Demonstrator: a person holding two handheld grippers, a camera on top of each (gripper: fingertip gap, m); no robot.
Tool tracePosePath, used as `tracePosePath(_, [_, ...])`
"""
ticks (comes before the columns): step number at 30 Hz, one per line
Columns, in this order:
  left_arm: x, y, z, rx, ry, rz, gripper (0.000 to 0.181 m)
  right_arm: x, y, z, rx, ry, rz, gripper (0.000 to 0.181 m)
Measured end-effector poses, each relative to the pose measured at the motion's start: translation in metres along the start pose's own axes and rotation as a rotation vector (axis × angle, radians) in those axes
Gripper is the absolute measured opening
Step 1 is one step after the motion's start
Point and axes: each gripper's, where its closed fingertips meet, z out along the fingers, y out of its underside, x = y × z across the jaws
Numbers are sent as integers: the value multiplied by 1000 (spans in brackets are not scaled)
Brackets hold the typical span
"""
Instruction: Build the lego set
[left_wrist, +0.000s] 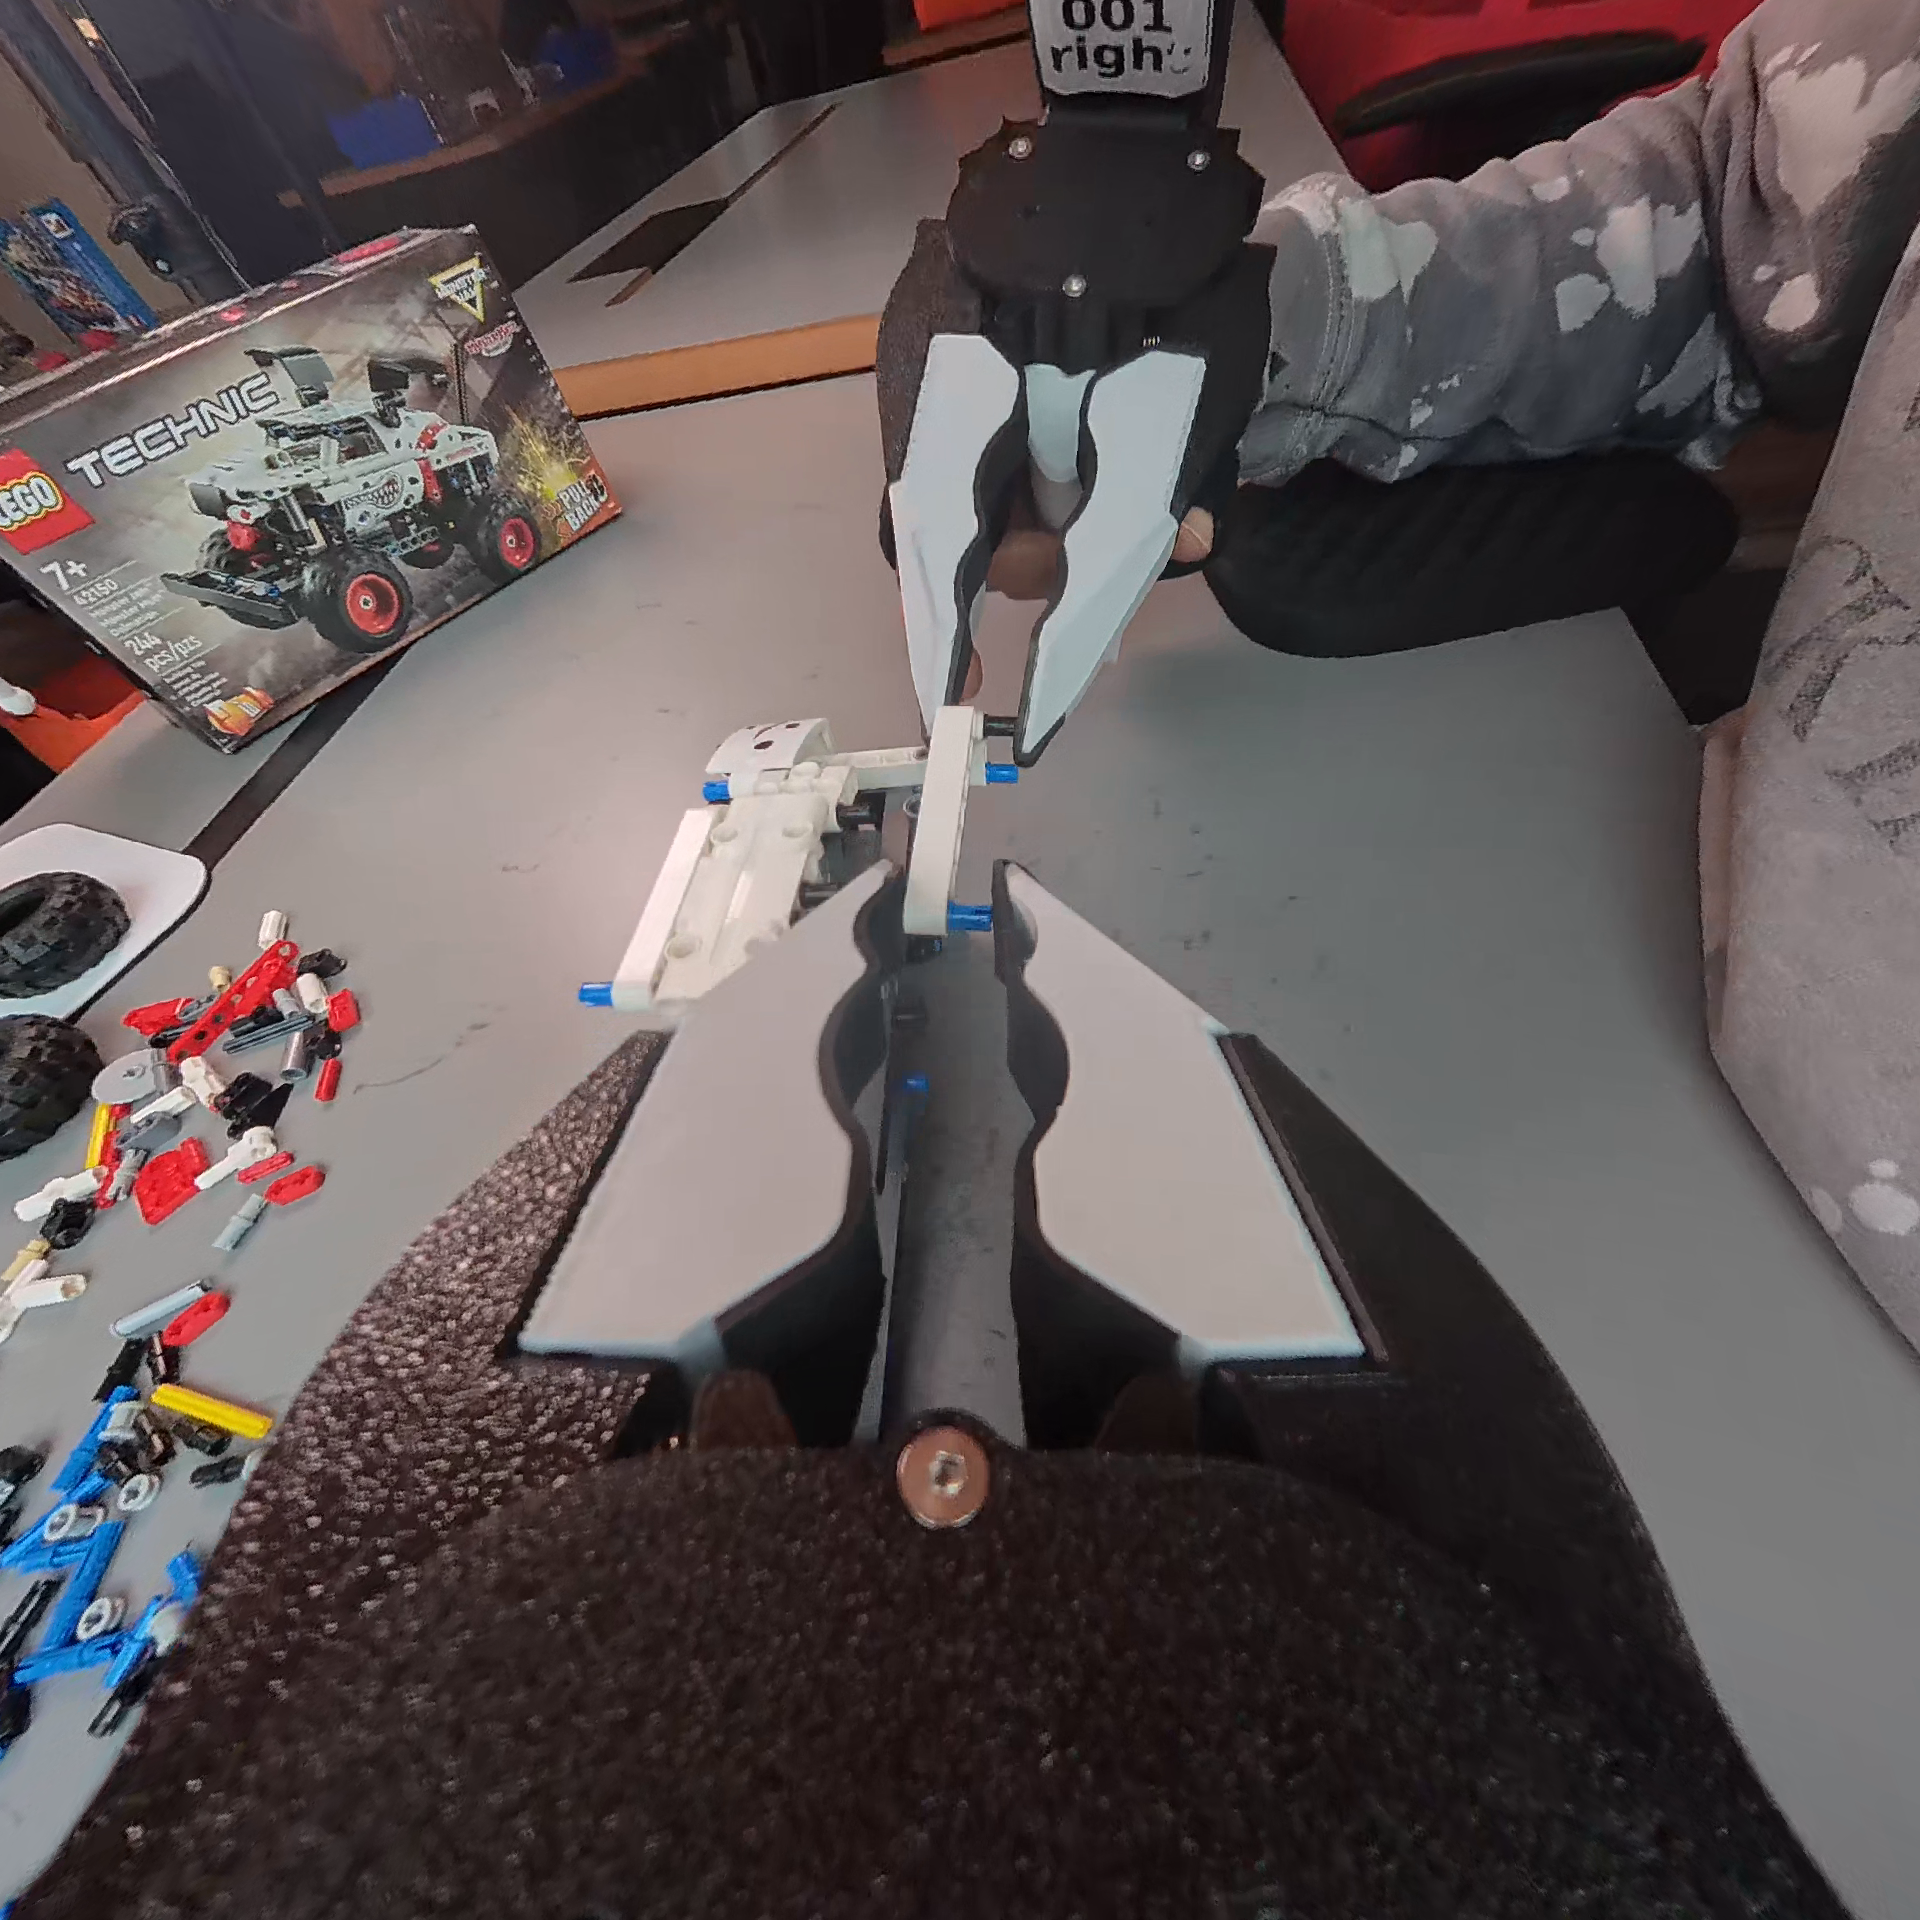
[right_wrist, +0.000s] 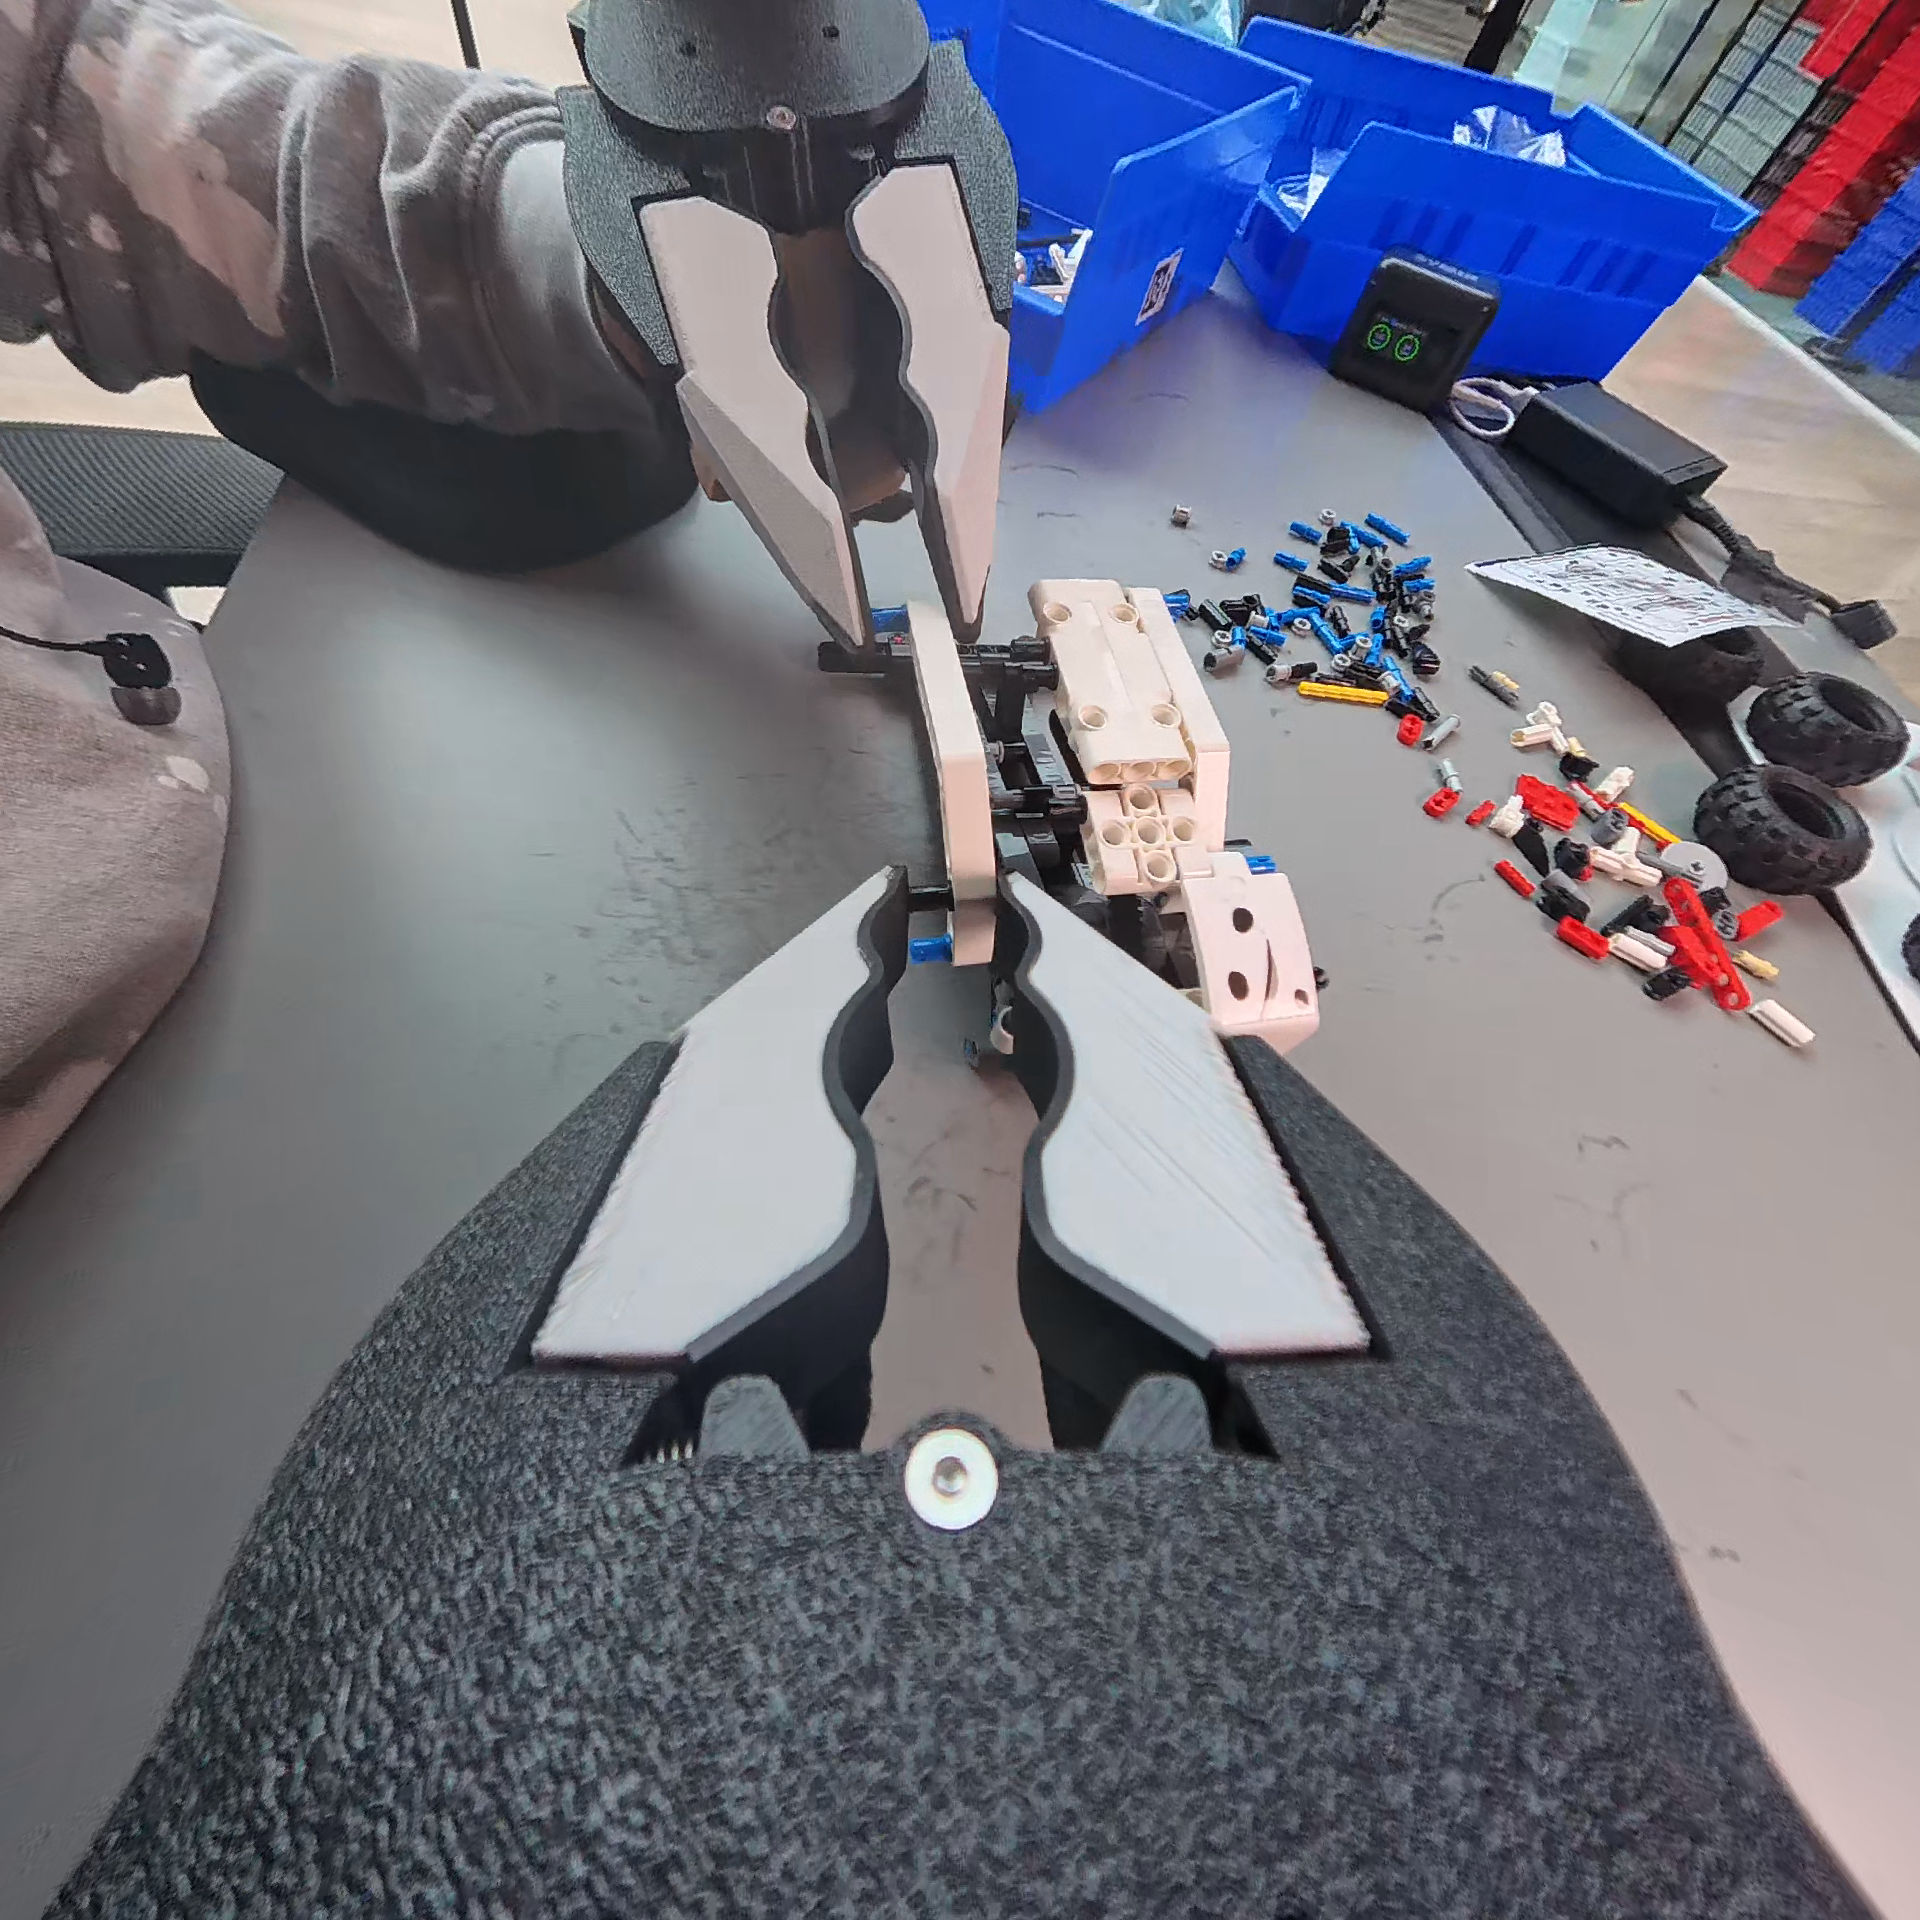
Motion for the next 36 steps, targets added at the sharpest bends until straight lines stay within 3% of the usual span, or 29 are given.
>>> tracePosePath(11, [1,19,-3,-64,-43,122,16,0,12,18,-89,105,-144,22])
tracePosePath(15, [7,12,-3,-39,-68,241,16,-2,9,12,-71,96,-150,32])
tracePosePath(22, [17,-3,-6,1,-90,378,17,-6,11,7,-56,77,-177,34])
tracePosePath(36, [13,1,-7,22,-76,308,17,-9,6,11,10,66,-177,16])
